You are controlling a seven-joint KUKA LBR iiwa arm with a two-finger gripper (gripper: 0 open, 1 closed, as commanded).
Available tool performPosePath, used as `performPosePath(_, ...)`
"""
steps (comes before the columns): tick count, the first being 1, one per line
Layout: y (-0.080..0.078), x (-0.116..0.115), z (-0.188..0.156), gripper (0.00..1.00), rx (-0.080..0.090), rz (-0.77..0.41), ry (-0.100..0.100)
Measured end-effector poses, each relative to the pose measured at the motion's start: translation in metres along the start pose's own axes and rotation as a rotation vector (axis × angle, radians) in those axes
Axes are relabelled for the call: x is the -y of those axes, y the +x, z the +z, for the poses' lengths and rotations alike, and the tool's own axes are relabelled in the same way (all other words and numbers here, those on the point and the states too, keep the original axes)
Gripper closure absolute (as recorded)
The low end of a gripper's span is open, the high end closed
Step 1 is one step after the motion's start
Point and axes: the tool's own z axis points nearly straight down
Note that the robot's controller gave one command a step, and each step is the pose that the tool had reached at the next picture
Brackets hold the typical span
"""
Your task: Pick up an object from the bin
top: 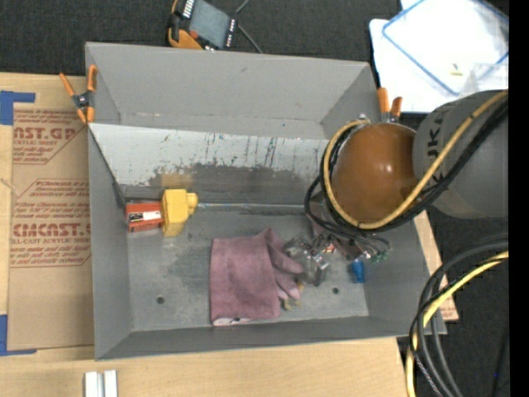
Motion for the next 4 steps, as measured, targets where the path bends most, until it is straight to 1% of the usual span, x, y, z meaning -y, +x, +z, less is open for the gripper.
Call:
performPosePath(1, 0.0000, 0.0000, 0.0000, 1.00, 0.000, 0.000, 0.000)
performPosePath(2, -0.0094, 0.0061, -0.0009, 1.00, 0.002, -0.029, 0.000)
performPosePath(3, -0.0001, 0.0063, -0.0022, 1.00, 0.002, -0.006, -0.001)
performPosePath(4, -0.0049, 0.0086, -0.0089, 1.00, 0.005, 0.003, -0.001)
